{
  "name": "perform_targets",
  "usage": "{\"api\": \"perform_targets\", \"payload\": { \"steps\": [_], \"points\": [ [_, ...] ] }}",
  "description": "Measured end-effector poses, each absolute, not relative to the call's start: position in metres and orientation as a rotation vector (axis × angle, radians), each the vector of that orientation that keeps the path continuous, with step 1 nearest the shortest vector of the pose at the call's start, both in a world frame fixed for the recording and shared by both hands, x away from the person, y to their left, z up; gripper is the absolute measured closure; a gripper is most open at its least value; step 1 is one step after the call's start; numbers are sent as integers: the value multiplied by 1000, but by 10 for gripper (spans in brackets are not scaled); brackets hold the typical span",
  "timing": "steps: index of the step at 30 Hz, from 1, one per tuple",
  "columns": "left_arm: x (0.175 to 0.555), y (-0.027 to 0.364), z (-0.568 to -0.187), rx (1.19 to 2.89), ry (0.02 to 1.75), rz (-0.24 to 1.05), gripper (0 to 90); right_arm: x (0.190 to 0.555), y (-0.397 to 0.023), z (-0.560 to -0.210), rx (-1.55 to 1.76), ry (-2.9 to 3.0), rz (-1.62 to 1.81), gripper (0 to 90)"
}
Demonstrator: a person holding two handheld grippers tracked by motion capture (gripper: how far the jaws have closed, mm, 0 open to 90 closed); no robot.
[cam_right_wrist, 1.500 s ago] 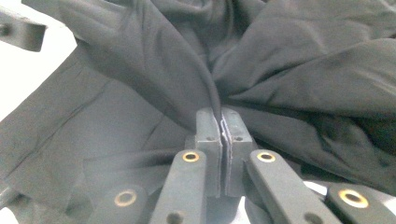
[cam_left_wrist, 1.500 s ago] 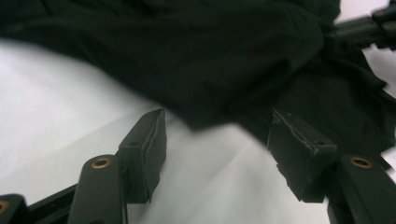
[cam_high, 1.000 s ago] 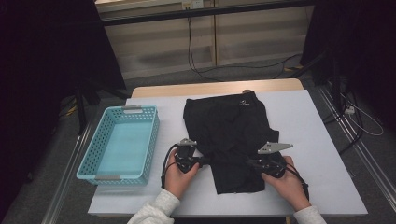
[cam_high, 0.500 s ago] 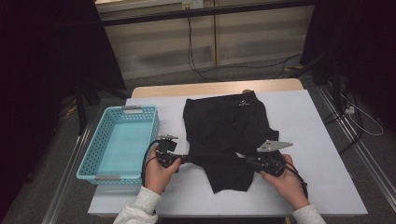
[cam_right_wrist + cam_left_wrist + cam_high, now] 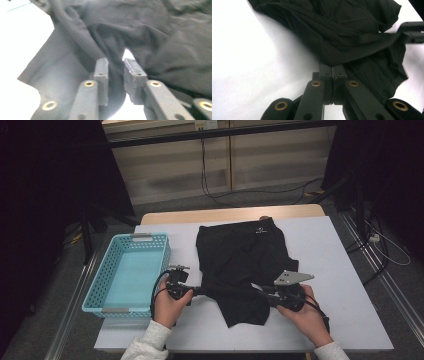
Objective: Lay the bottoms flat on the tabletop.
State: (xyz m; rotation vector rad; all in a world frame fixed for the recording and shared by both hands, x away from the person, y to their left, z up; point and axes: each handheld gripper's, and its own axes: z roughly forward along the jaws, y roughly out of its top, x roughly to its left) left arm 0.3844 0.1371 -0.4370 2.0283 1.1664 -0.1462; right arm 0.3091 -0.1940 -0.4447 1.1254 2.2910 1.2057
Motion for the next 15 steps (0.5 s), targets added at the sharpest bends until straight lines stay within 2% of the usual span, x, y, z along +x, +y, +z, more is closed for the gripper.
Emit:
{"api": "perform_targets", "payload": {
  "steps": [3, 9, 10, 12, 15],
  "points": [
    [384, 137, -437, 2028, 1169, -147, 893, 306, -181, -445, 1087, 2363, 1211, 601],
    [385, 141, -435, 2018, 1177, -159, 893, 306, -166, -464, 1042, 2449, 1115, 550],
    [385, 141, -435, 2009, 1184, -155, 894, 306, -166, -465, 1041, 2437, 1124, 591],
    [385, 142, -435, 2018, 1184, -153, 895, 307, -169, -462, 1019, 2456, 1112, 869],
    [386, 145, -433, 2017, 1190, -154, 897, 308, -179, -455, 1061, 2440, 1214, 883]
  ]
}}
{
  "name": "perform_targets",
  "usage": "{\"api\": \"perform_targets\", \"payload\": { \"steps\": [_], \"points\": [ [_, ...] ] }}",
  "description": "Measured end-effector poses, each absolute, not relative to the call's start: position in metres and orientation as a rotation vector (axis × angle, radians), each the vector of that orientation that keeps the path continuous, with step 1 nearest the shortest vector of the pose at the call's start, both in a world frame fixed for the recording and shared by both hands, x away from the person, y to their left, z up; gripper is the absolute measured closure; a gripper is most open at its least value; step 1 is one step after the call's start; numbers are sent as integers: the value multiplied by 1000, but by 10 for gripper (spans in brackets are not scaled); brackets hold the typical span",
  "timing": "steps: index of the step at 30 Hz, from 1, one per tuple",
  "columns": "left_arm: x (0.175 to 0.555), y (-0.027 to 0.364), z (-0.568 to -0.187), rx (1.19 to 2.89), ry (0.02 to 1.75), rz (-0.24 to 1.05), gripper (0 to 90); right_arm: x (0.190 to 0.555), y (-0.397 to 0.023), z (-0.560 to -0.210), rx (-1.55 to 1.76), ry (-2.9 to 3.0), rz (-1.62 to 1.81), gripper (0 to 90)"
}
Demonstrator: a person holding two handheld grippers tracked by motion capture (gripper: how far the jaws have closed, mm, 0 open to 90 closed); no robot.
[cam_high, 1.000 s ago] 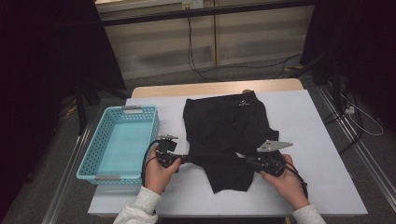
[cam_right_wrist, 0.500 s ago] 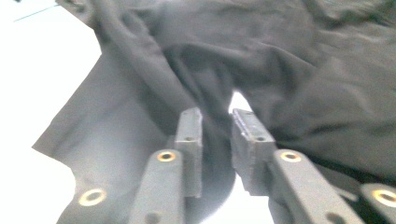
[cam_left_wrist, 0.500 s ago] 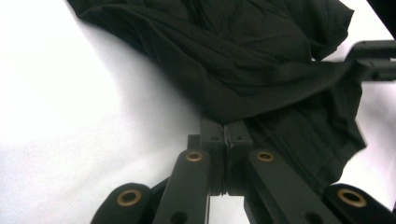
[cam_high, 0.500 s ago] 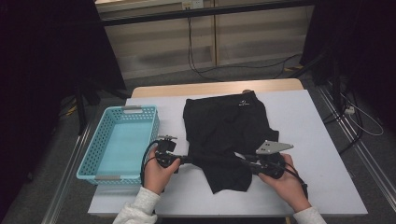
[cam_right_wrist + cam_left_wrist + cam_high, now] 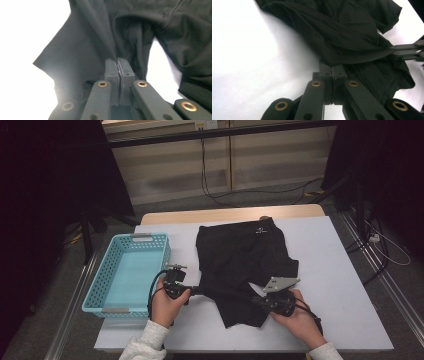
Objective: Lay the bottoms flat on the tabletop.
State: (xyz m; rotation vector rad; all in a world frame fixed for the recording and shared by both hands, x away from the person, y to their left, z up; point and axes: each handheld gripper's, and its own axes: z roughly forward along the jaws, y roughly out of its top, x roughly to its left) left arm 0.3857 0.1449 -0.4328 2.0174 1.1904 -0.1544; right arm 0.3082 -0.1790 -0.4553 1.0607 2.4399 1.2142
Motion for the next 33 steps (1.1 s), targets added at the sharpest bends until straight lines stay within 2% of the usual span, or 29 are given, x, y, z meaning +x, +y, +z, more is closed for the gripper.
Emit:
{"api": "perform_targets", "payload": {
  "steps": [3, 6, 8, 9, 12, 15, 20, 29, 33],
  "points": [
    [386, 146, -432, 2012, 1183, -168, 897, 311, -194, -449, 1151, 2349, 1311, 882],
    [386, 142, -433, 2030, 1182, -165, 897, 310, -196, -447, 1129, 2331, 1226, 862],
    [387, 144, -433, 2025, 1192, -164, 898, 310, -193, -447, 1129, 2319, 1185, 756],
    [387, 145, -434, 2024, 1197, -161, 898, 310, -193, -448, 1145, 2302, 1151, 743],
    [389, 151, -433, 2007, 1212, -156, 897, 312, -199, -452, 1171, 2305, 1115, 787],
    [388, 151, -432, 1999, 1211, -160, 894, 311, -202, -449, 1176, 2278, 1141, 792],
    [387, 147, -434, 2023, 1200, -169, 888, 307, -188, -443, 1111, 2302, 1187, 765],
    [386, 145, -434, 2016, 1205, -176, 888, 298, -156, -445, 957, 2404, 1212, 624],
    [386, 143, -435, 2018, 1198, -183, 876, 298, -141, -456, 920, 2436, 1128, 622]
  ]
}}
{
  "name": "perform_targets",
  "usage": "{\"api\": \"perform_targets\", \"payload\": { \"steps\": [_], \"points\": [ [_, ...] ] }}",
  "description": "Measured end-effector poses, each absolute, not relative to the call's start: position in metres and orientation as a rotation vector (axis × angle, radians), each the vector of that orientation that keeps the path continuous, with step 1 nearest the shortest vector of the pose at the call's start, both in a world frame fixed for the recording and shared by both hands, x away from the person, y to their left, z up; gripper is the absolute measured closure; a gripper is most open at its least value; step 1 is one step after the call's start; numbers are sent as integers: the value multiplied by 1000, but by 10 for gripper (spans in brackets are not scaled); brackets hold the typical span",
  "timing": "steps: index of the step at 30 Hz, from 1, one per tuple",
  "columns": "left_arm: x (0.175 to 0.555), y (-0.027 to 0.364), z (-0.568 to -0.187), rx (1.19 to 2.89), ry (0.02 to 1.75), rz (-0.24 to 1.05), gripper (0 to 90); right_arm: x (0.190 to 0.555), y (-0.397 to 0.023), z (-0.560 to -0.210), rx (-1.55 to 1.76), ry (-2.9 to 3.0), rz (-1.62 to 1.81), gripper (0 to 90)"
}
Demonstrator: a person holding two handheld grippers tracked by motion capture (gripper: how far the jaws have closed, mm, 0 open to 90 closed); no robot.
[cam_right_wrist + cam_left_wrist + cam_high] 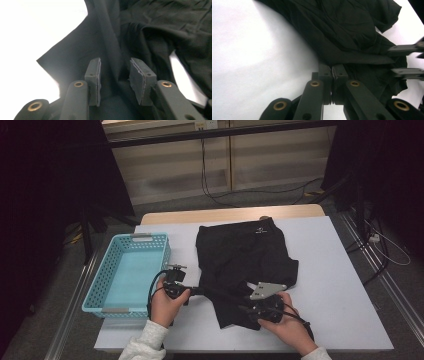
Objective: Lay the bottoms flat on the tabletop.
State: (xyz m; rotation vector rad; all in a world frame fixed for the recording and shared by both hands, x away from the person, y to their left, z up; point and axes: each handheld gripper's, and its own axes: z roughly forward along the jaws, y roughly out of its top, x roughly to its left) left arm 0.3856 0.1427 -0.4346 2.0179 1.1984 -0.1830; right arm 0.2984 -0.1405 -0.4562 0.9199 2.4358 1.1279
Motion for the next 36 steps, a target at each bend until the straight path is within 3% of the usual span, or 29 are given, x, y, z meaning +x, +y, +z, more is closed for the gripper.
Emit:
{"api": "perform_targets", "payload": {
  "steps": [4, 7, 9, 15, 21, 32, 36],
  "points": [
    [386, 142, -436, 2027, 1193, -180, 874, 300, -134, -463, 909, 2452, 1089, 712],
    [386, 142, -437, 2033, 1198, -179, 875, 302, -138, -463, 921, 2461, 1111, 880],
    [387, 143, -437, 2034, 1201, -178, 882, 302, -141, -461, 937, 2470, 1150, 896],
    [388, 145, -436, 2042, 1190, -182, 884, 306, -167, -447, 1084, 2359, 1355, 900],
    [388, 144, -438, 2049, 1190, -171, 856, 311, -178, -459, 1139, 2351, 1162, 882],
    [383, 124, -452, 2096, 1114, -138, 585, 316, -187, -467, 1213, 2319, 1144, 835],
    [382, 117, -454, 2086, 1096, -105, 668, 316, -186, -466, 1204, 2323, 1141, 817]
  ]
}}
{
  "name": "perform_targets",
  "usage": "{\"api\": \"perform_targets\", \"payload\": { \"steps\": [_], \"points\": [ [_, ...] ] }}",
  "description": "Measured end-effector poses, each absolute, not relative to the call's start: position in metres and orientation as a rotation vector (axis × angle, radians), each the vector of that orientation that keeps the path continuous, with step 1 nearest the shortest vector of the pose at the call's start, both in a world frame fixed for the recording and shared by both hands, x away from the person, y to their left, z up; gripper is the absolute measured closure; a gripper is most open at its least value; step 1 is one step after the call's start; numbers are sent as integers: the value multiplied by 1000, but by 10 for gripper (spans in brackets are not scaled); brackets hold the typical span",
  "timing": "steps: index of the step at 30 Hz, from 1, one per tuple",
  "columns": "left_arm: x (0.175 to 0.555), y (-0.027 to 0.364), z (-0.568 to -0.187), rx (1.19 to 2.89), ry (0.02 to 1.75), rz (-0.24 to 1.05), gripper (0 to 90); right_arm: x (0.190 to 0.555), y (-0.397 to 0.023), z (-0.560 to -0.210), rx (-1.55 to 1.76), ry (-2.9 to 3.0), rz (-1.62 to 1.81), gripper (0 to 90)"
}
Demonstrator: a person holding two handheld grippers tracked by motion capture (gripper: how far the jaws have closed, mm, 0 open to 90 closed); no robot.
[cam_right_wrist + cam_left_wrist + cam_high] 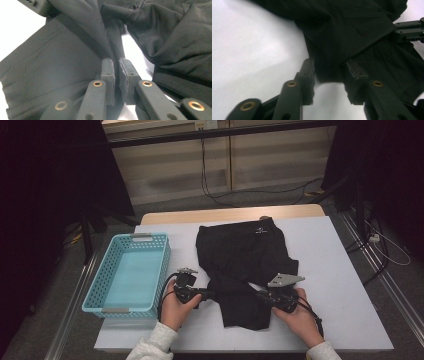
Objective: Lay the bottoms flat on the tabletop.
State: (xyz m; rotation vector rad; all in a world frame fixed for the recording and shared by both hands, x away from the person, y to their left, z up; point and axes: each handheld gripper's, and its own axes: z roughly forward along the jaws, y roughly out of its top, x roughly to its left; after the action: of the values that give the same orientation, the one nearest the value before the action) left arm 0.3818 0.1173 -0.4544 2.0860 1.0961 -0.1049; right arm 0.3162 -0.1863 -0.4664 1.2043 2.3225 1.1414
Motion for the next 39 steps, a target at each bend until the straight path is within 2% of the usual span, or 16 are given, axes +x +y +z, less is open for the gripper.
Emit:
{"api": "perform_targets", "payload": {
  "steps": [5, 12, 14, 19, 27, 31, 36, 39],
  "points": [
    [381, 116, -455, 2077, 1106, -154, 880, 315, -185, -462, 1177, 2311, 1159, 734],
    [381, 127, -445, 2053, 1118, -207, 896, 313, -180, -458, 1138, 2307, 1180, 692],
    [380, 130, -443, 2047, 1124, -209, 887, 312, -179, -457, 1126, 2314, 1185, 690],
    [373, 132, -438, 2068, 1106, -193, 732, 312, -176, -458, 1125, 2331, 1201, 673],
    [354, 120, -437, 2106, 1040, -181, 584, 309, -177, -453, 1128, 2304, 1221, 630],
    [346, 106, -448, 2135, 995, -112, 501, 308, -180, -452, 1138, 2282, 1220, 600],
    [340, 93, -453, 2151, 970, -52, 531, 307, -185, -451, 1154, 2263, 1220, 585],
    [337, 89, -454, 2154, 972, -19, 647, 307, -189, -452, 1167, 2255, 1217, 576]
  ]
}}
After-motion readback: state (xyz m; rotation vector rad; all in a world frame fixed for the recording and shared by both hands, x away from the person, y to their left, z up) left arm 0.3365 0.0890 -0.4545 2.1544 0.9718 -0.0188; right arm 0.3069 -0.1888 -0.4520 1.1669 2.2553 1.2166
